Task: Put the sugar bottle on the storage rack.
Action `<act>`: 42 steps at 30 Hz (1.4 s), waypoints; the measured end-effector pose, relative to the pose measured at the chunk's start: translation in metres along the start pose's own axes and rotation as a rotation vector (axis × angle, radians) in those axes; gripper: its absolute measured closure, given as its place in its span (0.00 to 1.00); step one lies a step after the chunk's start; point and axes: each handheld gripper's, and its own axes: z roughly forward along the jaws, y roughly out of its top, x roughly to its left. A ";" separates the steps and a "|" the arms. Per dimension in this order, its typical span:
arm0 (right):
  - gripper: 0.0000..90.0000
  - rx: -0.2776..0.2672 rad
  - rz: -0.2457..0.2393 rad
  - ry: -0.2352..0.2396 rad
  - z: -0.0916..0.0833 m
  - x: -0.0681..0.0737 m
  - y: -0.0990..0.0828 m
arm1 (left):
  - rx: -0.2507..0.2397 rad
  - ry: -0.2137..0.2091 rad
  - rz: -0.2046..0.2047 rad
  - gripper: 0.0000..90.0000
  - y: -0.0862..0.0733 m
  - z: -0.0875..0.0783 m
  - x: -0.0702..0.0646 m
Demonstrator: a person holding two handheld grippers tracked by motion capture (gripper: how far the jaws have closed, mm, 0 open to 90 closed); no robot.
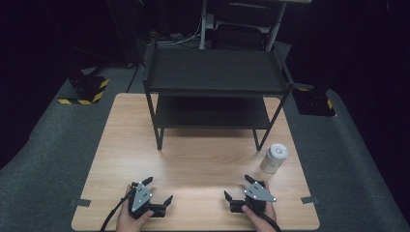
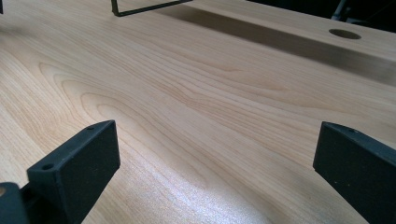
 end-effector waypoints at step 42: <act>0.00 -0.193 0.031 -0.052 -0.029 0.003 -0.001 | -0.010 -0.010 -0.008 0.01 -0.002 -0.001 0.002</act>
